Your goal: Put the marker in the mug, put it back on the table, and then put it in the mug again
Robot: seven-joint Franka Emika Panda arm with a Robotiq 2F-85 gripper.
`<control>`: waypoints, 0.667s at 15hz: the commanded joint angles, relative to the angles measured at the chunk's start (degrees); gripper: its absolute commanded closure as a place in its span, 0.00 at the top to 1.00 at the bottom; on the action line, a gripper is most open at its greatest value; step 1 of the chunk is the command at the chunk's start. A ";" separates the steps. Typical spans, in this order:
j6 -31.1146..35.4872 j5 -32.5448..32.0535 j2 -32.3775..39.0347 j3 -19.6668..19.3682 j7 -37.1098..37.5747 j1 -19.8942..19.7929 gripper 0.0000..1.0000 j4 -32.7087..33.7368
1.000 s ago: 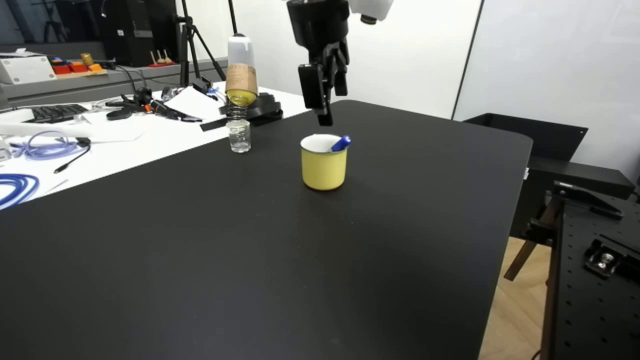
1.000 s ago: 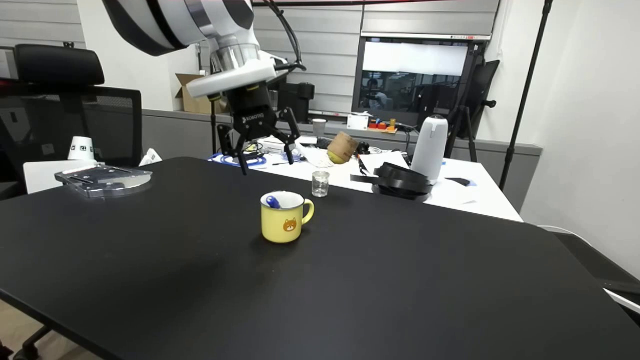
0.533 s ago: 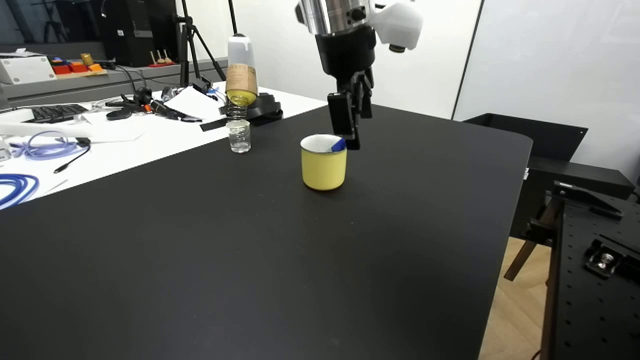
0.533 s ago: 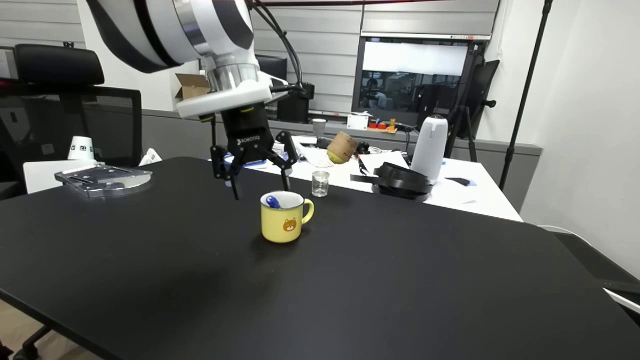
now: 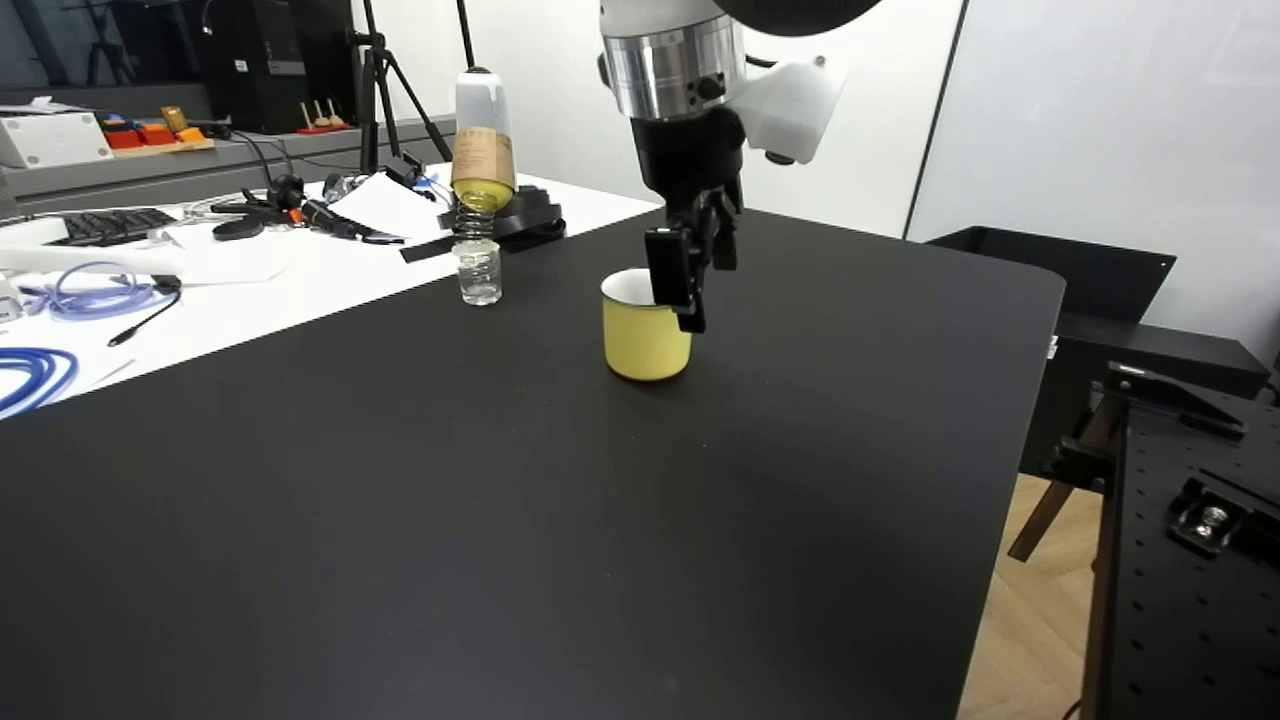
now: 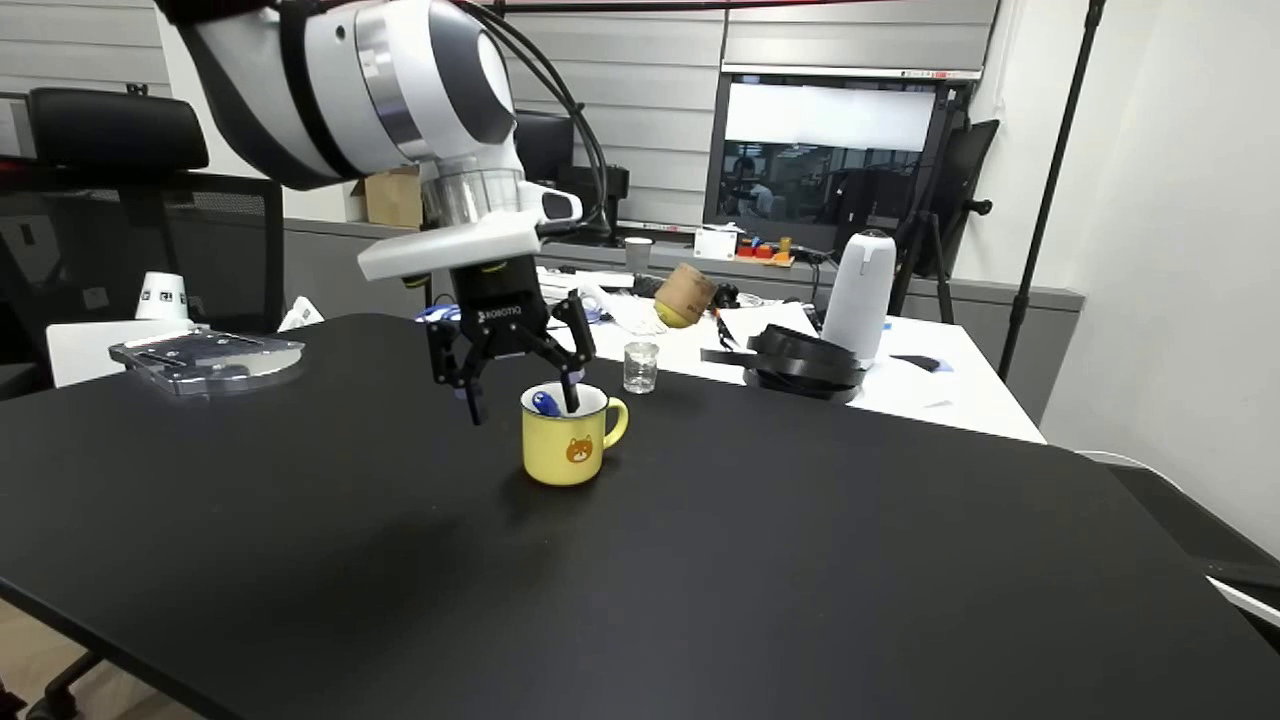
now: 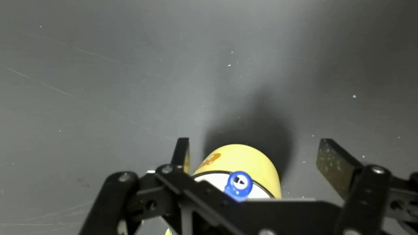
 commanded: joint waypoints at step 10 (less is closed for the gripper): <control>0.61 -1.56 1.24 -1.81 3.27 0.92 1.00 2.87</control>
